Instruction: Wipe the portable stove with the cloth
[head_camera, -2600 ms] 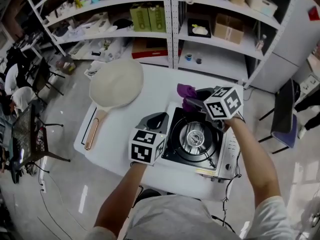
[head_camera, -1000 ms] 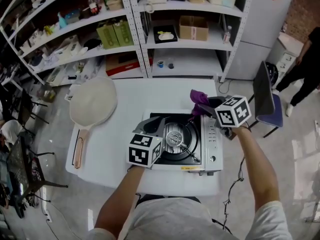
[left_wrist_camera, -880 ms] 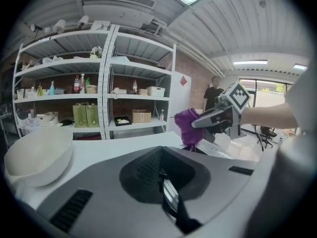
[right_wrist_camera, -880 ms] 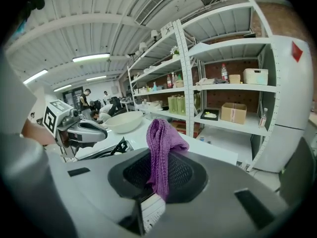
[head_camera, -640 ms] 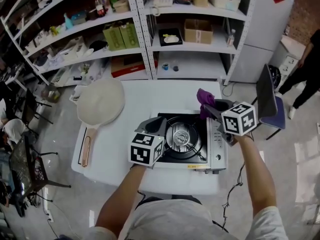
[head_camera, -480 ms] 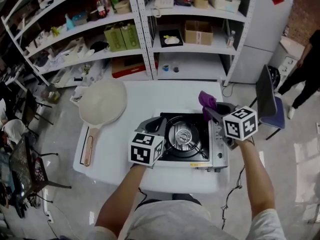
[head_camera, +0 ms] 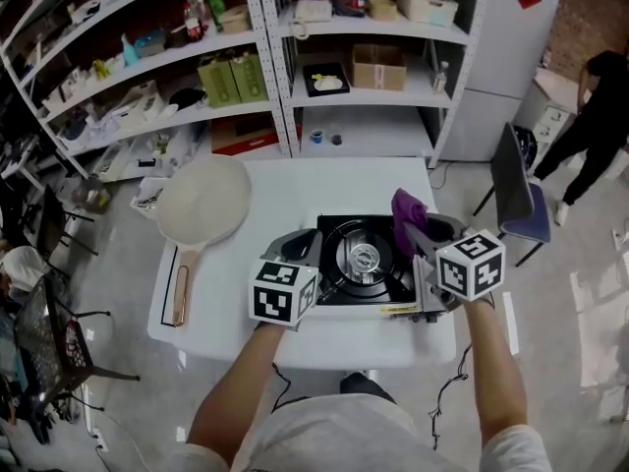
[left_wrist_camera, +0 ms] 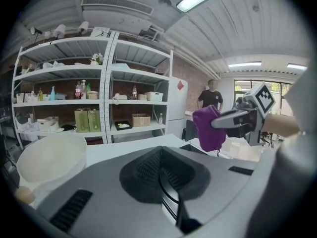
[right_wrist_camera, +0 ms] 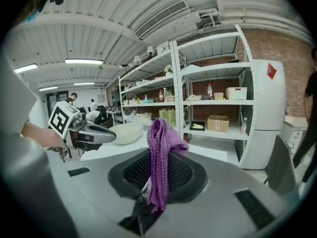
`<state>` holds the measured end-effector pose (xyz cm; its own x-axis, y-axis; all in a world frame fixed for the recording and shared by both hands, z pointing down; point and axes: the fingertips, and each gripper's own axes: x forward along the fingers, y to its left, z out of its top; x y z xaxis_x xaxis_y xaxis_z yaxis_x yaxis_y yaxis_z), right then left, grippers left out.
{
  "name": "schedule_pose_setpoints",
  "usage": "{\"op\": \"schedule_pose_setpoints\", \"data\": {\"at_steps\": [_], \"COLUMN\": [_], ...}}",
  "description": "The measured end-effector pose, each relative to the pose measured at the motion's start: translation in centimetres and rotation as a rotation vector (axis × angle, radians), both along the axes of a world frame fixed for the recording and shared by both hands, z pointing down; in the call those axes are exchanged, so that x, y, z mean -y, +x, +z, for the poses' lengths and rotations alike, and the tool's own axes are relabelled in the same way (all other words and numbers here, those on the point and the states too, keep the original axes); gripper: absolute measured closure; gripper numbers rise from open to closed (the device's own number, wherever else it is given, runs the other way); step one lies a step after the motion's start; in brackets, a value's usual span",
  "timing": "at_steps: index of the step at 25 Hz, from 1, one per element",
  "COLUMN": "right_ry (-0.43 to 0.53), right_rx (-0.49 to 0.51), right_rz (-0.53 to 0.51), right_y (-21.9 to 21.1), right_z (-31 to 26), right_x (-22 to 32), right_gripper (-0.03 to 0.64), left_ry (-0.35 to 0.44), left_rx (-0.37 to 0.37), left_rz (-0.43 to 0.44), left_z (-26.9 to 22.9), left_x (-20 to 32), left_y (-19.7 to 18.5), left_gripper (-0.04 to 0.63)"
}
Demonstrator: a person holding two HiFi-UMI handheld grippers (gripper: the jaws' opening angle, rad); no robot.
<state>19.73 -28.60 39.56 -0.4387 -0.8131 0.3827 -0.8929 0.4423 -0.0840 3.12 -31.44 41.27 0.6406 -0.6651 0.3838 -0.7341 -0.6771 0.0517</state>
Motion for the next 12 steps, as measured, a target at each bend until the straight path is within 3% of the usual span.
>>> {"op": "schedule_pose_setpoints", "data": {"at_steps": [12], "right_ry": [0.06], "right_rx": [0.012], "right_rz": [0.171], "right_y": [-1.3], "right_z": [-0.6], "right_x": [-4.6], "right_gripper": [0.554], "left_ry": [0.043], "left_rx": [0.007], "left_rz": [0.025], "left_z": [-0.6], "left_x": [-2.2], "left_y": [-1.8], "left_gripper": [0.592]}}
